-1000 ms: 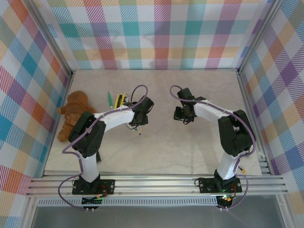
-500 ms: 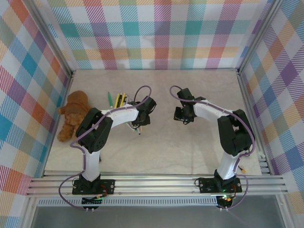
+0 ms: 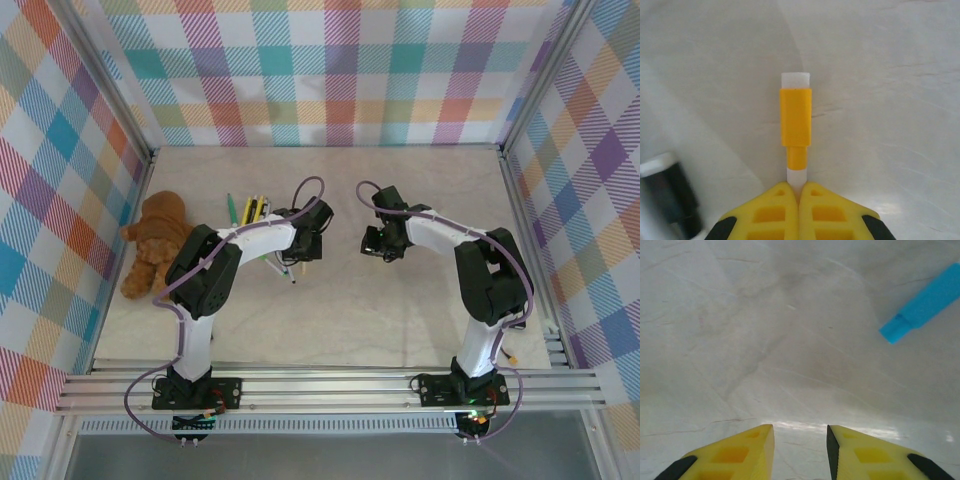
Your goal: Open the pen caps
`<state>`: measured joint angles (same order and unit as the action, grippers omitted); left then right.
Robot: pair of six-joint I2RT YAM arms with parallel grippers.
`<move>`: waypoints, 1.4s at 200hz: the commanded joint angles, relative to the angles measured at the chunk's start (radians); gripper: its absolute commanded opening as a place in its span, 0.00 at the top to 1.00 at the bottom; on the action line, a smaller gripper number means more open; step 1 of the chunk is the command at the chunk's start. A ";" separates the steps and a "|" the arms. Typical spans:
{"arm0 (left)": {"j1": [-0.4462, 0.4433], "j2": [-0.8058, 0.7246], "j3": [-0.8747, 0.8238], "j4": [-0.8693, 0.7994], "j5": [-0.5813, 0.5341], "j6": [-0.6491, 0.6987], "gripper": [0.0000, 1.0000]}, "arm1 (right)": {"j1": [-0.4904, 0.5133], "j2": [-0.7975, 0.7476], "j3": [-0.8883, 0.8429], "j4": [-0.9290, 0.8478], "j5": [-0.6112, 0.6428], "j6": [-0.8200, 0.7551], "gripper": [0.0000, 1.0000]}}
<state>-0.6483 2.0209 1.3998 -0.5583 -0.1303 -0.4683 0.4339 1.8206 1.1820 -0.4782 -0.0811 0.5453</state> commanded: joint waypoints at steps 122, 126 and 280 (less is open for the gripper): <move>-0.029 -0.008 0.002 0.173 0.641 0.106 1.00 | -0.060 0.009 -0.068 0.239 -0.380 0.160 0.56; -0.029 -0.009 0.003 0.172 0.641 0.107 1.00 | -0.060 0.012 -0.068 0.238 -0.380 0.160 0.55; -0.030 -0.016 0.045 0.144 0.601 0.107 1.00 | -0.045 0.080 -0.076 0.273 -0.429 0.209 0.57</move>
<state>-0.6720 2.0209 1.4181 -0.4068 0.4778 -0.3729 0.3763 1.8851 1.1198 -0.2379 -0.4664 0.7303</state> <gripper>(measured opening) 0.048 0.431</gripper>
